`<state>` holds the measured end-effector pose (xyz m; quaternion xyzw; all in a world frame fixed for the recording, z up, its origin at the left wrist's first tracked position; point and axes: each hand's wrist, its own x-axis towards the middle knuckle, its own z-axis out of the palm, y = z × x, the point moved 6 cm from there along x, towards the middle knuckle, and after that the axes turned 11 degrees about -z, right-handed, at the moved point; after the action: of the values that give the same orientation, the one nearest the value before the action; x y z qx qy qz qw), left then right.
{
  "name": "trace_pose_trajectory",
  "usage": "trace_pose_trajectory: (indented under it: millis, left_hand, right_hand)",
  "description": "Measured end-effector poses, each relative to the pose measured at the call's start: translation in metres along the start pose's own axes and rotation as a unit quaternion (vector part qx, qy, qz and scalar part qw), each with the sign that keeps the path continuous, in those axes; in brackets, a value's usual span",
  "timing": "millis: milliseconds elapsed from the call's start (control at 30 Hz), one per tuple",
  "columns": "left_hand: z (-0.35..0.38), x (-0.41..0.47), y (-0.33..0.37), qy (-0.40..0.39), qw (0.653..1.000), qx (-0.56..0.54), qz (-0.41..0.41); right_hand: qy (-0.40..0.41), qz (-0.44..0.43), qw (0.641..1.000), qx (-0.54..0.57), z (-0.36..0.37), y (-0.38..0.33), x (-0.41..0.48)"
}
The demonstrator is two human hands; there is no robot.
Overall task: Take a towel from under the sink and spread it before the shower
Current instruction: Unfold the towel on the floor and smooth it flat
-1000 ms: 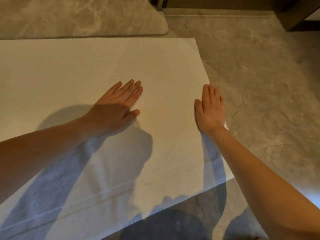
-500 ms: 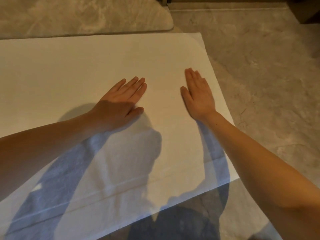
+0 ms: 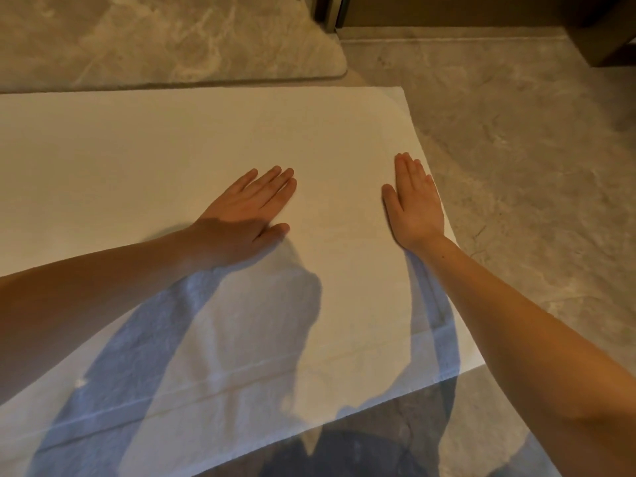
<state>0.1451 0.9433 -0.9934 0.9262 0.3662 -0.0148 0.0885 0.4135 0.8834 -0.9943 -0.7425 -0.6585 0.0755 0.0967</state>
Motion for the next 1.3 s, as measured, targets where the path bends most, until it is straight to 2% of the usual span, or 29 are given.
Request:
trace_pose_trajectory:
  millis: [167,233,333,433,500,700,833,967,1033,1100,1167,1300]
  left_hand:
    - [-0.011,0.016,-0.016,0.018,0.999,0.03,0.021]
    - [-0.02,0.038,-0.031,0.031,0.999,0.026,-0.015]
    - [-0.016,0.057,-0.041,0.019,0.998,0.03,-0.05]
    - [-0.004,0.055,-0.044,0.03,0.997,0.007,-0.068]
    - [-0.002,0.055,-0.046,0.033,0.997,0.0,-0.068]
    - [0.0,0.057,-0.047,0.04,0.997,0.009,-0.07]
    - [-0.002,0.056,-0.044,0.031,0.997,0.004,-0.064]
    - [-0.012,0.052,-0.045,-0.002,0.996,0.031,-0.085]
    - [-0.019,0.031,-0.046,0.009,0.994,0.034,-0.103]
    - [-0.026,-0.009,-0.045,0.041,0.993,0.002,-0.11]
    - [-0.024,-0.057,-0.044,0.066,0.99,-0.027,-0.118]
    - [-0.008,-0.122,-0.052,0.041,0.985,-0.029,-0.168]
  right_hand:
    - [0.019,0.04,0.999,0.0,-0.005,-0.017,0.015]
    - [0.042,-0.006,0.999,0.017,-0.005,-0.051,0.034]
    - [0.01,-0.099,0.994,0.045,0.013,-0.107,0.054]
    - [-0.02,-0.142,0.989,0.018,0.029,-0.114,0.059]
    - [-0.014,-0.133,0.991,0.002,0.025,-0.091,0.062]
    - [-0.014,-0.03,0.999,-0.014,0.008,-0.015,0.054]
    - [-0.026,-0.019,0.999,-0.024,0.004,-0.014,0.051]
    - [-0.064,-0.012,0.997,-0.048,-0.002,-0.023,0.05]
    - [-0.07,0.011,0.995,-0.072,-0.01,-0.033,0.05]
    - [-0.02,0.028,0.998,-0.055,-0.017,-0.064,0.04]
    - [0.025,-0.02,0.999,-0.001,-0.008,-0.125,0.021]
    - [-0.022,-0.177,0.982,0.062,0.042,-0.261,-0.023]
